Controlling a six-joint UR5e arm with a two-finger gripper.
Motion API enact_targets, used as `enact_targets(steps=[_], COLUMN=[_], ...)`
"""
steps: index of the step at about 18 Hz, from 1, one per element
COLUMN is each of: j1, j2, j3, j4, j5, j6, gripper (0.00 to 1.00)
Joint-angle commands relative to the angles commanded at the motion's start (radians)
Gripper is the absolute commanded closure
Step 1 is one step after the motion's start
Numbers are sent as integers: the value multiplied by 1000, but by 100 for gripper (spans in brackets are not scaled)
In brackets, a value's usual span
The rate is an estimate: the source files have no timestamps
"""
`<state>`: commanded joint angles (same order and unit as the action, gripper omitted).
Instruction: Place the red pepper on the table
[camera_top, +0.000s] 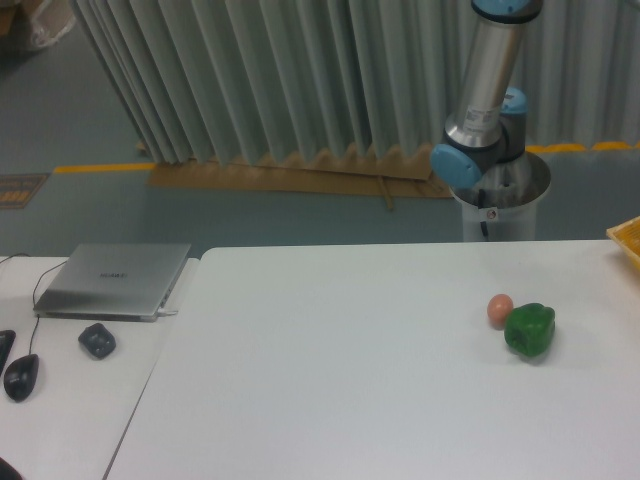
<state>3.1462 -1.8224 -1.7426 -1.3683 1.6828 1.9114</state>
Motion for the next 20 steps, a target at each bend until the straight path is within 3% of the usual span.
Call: enact_targets(steps=[4, 7, 10, 19, 20], j1=[2, -24, -61, -98, -98], j2=[8, 50, 55, 87, 87], j3=[9, 26, 76, 90, 94], j4=[-2, -9, -31, -74, -78], j5=[-5, -8, -6, -12, -18], j6=[26, 48, 48, 52, 67], gripper=[51, 51, 51, 53, 58])
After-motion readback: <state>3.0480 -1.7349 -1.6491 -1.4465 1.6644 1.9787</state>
